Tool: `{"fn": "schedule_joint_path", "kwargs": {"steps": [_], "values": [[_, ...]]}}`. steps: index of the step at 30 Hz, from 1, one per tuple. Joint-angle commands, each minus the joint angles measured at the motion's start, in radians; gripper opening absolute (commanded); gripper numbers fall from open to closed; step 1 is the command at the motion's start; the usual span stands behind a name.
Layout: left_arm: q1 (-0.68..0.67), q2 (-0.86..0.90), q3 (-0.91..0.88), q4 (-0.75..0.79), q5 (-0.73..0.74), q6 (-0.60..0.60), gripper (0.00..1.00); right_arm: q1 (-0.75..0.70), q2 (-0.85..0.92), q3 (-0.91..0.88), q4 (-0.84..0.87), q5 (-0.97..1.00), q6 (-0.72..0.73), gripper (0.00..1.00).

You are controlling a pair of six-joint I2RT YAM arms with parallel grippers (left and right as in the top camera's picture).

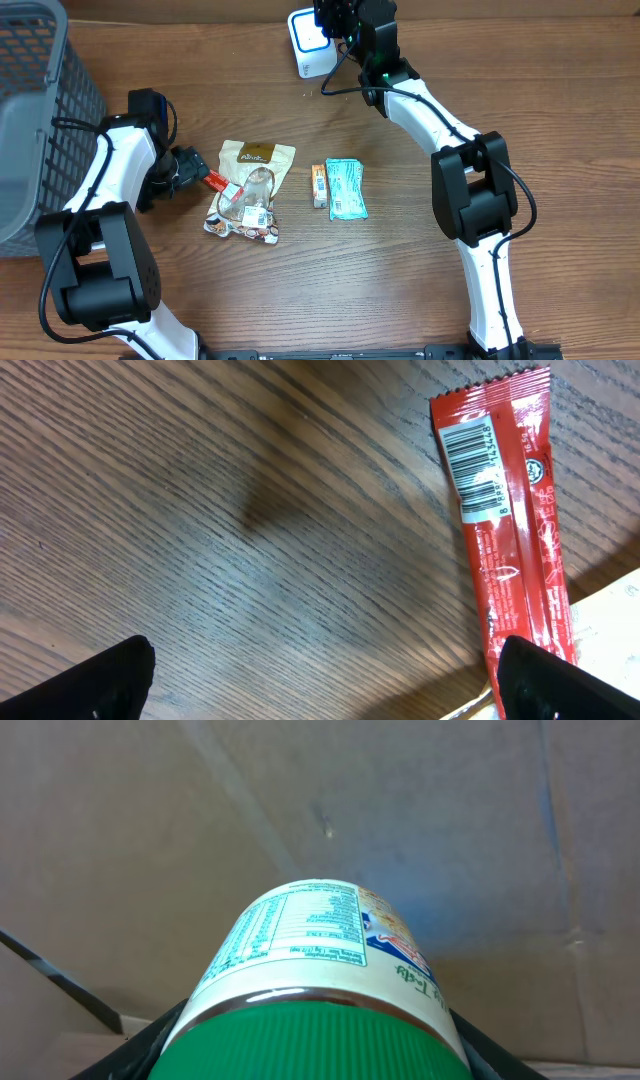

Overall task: Scan the item barcode
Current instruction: 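Lift the jar and raise it to the white scanner, then carry the jar right and lower it onto the table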

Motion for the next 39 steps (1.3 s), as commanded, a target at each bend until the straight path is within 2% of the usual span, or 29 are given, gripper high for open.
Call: {"fn": "schedule_joint_path", "kwargs": {"steps": [1, 18, 23, 32, 39], "values": [[0.01, -0.002, 0.019, 0.002, -0.02, 0.015, 1.0, 0.0, 0.033, 0.018, 0.019, 0.007, -0.043, 0.31], [0.01, -0.002, 0.019, 0.001, -0.021, 0.015, 1.0, 0.0, 0.118, 0.018, 0.035, -0.045, -0.043, 0.33], [0.01, -0.002, 0.019, 0.001, -0.021, 0.015, 0.99, -0.002, 0.112, 0.021, 0.09, -0.139, -0.042, 0.22], [0.01, -0.002, 0.019, 0.001, -0.021, 0.015, 1.0, -0.002, -0.028, 0.021, 0.062, -0.101, -0.043, 0.21], [0.01, -0.002, 0.019, 0.002, -0.021, 0.015, 1.0, -0.006, -0.179, 0.021, -0.068, -0.092, -0.073, 0.22]]}}
